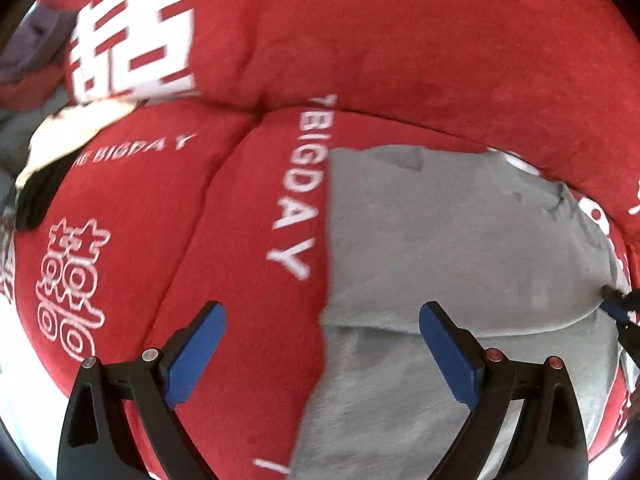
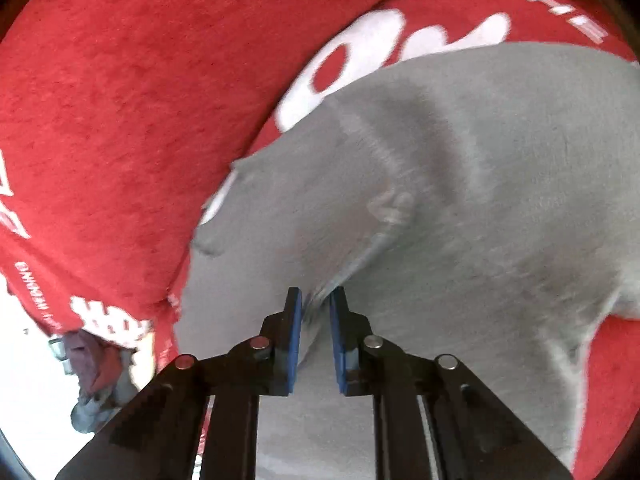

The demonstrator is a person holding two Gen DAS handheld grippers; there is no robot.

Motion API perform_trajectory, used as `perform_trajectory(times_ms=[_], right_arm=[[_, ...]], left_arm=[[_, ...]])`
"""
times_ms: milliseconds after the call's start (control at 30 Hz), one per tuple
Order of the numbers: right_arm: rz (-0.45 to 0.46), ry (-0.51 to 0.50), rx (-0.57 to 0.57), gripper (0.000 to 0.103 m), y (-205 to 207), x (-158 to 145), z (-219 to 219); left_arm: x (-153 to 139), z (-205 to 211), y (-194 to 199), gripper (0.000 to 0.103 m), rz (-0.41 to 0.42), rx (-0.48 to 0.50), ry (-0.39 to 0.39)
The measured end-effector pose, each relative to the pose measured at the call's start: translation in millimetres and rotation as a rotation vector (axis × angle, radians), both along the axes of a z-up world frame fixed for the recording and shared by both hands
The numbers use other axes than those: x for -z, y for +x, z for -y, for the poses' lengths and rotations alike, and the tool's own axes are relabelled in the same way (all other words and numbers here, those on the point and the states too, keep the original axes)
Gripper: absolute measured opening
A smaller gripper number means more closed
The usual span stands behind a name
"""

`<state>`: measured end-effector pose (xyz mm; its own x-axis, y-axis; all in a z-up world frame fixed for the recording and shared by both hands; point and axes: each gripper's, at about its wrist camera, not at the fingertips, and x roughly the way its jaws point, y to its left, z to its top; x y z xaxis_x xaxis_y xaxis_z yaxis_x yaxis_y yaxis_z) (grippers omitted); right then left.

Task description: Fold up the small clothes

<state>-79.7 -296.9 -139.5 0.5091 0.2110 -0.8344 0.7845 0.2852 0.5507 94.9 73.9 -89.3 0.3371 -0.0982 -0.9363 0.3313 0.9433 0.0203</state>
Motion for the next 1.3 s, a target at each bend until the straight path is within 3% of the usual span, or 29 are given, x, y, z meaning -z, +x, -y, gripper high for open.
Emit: perform_trajectory(times_ms=[100,267,300,400,500,700,800,1000,1300], right_arm=[[-0.042,-0.004,0.011,0.012,-25,1,7],[-0.099,-0.046,-0.045,0.019,-51,-13,9],[-0.089,-0.029,-0.045,0.023,-64,-15,11],[-0.058,0.011,-0.015,0.046,-90,-17,14],[-0.06,0.025,0.036,0.047,-128,-20,21],[-0.072,0.073,0.228,0.047,-218,-14,46],[-0.065,0.061,0.342,0.047,-268,-15,67],[-0.034,0.061,0.558,0.047,-337,-5,97],[0.104,0.118,0.74,0.047,-367,21,123]], left_arm=[[0,29,-9,0.097,-0.006,0.038,-0.021],[-3,84,-39,0.098,-0.04,0.143,-0.046],[-3,94,-44,0.098,-0.058,0.164,-0.056],[-3,128,-66,0.097,-0.114,0.246,-0.096],[-6,160,-90,0.097,-0.14,0.31,-0.106],[-4,214,-135,0.098,-0.215,0.412,-0.102],[-4,240,-156,0.097,-0.214,0.472,-0.09],[0,276,-175,0.097,-0.202,0.504,-0.073],[4,299,-182,0.098,-0.194,0.506,-0.058]])
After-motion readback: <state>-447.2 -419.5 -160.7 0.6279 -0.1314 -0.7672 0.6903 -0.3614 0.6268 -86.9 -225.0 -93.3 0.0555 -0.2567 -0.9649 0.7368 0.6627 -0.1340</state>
